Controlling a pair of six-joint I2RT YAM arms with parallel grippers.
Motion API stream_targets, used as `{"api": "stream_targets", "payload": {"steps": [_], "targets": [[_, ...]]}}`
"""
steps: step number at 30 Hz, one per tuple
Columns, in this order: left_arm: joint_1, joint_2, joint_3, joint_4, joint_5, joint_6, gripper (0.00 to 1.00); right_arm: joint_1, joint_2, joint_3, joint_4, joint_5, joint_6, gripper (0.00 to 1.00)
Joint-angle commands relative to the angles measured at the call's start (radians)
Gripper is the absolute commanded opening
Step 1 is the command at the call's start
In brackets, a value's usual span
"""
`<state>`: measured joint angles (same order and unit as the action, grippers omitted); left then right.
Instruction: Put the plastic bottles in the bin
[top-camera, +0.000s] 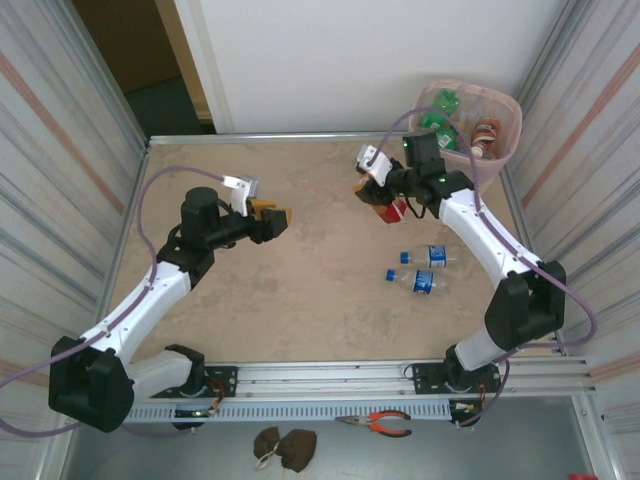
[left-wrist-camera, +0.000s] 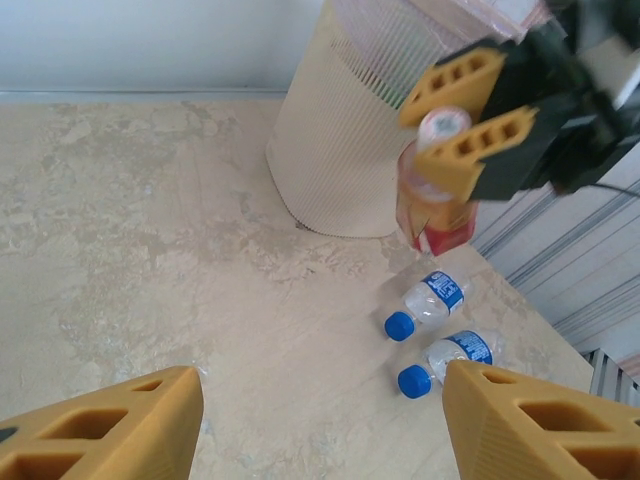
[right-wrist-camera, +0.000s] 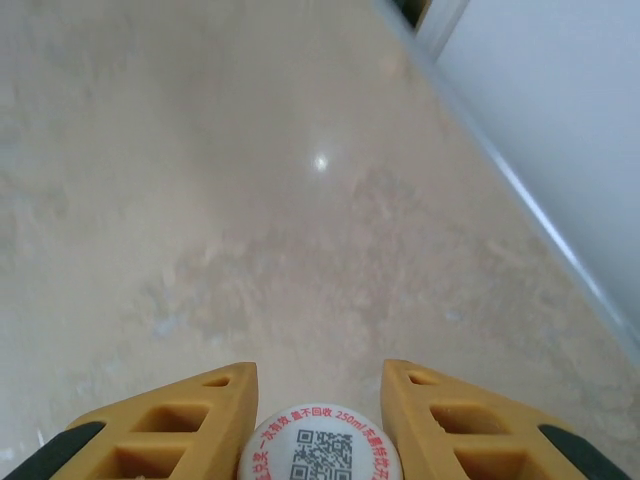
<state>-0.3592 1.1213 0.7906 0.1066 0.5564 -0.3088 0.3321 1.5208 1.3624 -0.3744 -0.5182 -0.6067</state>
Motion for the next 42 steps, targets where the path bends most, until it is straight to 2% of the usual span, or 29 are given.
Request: {"api": "stream_targets", "payload": {"steps": [1, 5, 10, 17, 22, 29, 35, 42], "targets": [[0.009, -0.001, 0.021, 0.033, 0.017, -0.015, 0.65, -0.042, -0.052, 0.035, 0.128, -0.179, 0.188, 0.35], [0.010, 0.004, 0.021, 0.036, 0.014, -0.021, 0.65, -0.101, -0.078, 0.044, 0.287, -0.263, 0.354, 0.34], [0.009, 0.013, 0.021, 0.047, 0.011, -0.028, 0.65, -0.173, -0.071, 0.083, 0.487, -0.255, 0.609, 0.27], [0.009, 0.026, 0.019, 0.051, 0.010, -0.030, 0.65, -0.268, -0.018, 0.186, 0.602, -0.092, 0.961, 0.25], [0.009, 0.030, 0.028, 0.040, 0.011, -0.022, 0.65, -0.332, 0.048, 0.282, 0.567, 0.004, 1.178, 0.21], [0.009, 0.030, 0.033, 0.015, 0.014, -0.010, 0.65, -0.361, 0.148, 0.368, 0.479, 0.125, 1.225, 0.15], [0.009, 0.033, 0.057, -0.058, 0.022, 0.012, 0.65, -0.378, 0.267, 0.469, 0.366, 0.177, 1.208, 0.14], [0.010, 0.023, 0.044, -0.068, 0.023, 0.014, 0.65, -0.384, 0.350, 0.476, 0.341, 0.211, 1.215, 0.12]]}}
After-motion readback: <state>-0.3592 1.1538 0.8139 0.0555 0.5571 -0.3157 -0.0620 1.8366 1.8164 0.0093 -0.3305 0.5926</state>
